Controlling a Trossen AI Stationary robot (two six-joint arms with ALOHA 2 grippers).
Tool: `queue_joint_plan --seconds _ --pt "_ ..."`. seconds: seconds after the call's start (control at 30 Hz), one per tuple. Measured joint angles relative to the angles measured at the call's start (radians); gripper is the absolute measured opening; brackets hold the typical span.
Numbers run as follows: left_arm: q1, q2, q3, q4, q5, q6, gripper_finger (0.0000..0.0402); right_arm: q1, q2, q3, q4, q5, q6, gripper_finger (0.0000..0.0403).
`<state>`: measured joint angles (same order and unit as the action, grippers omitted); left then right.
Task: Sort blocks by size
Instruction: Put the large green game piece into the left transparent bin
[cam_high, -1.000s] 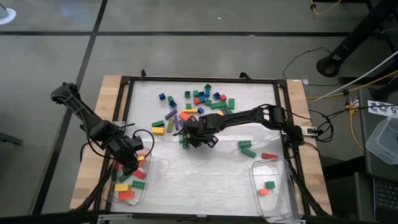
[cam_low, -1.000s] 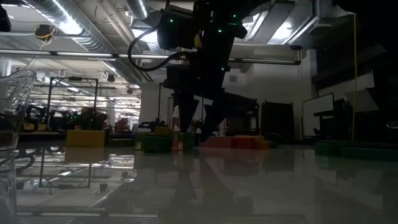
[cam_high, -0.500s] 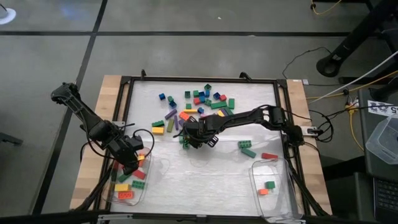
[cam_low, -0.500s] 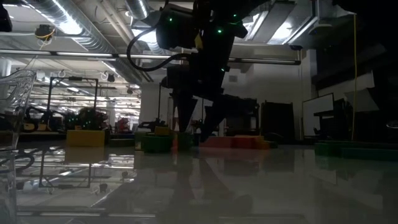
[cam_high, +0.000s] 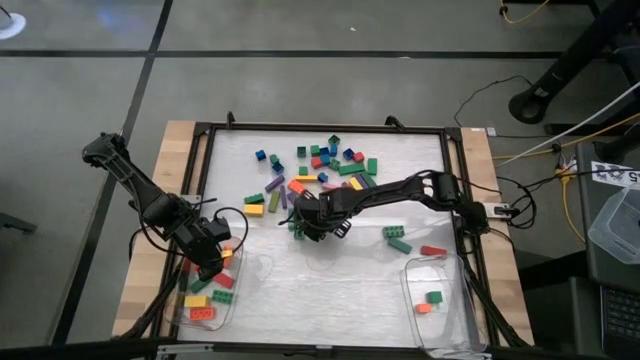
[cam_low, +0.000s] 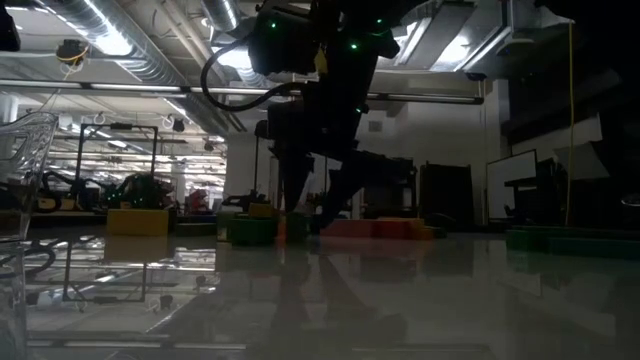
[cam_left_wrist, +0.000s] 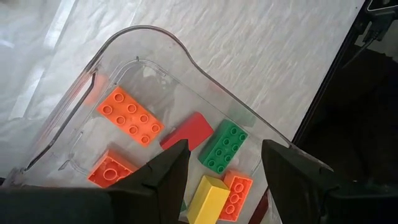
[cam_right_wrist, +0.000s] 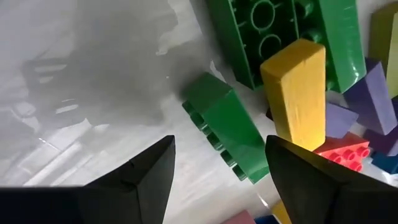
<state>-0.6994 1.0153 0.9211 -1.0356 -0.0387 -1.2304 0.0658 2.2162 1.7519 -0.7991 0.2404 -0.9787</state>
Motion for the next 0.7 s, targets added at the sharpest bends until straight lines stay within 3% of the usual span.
queue_joint_plan --seconds 0.17,0.4,0.53,0.7 --pt "0.0 0.0 0.0 0.0 -0.005 0.0 0.019 0.0 0.0 0.0 0.024 0.0 -0.003 0.0248" --pt "0.0 0.0 0.0 0.0 -0.029 0.0 0.019 -0.03 0.0 0.0 0.006 -0.137 -0.003 0.0248" --pt "0.0 0.0 0.0 0.0 -0.03 0.0 0.019 -0.05 0.0 0.0 -0.012 -0.147 0.009 0.0247" --pt "0.0 0.0 0.0 0.001 -0.056 0.0 0.019 -0.062 0.007 0.0 -0.022 -0.155 0.058 0.0217"
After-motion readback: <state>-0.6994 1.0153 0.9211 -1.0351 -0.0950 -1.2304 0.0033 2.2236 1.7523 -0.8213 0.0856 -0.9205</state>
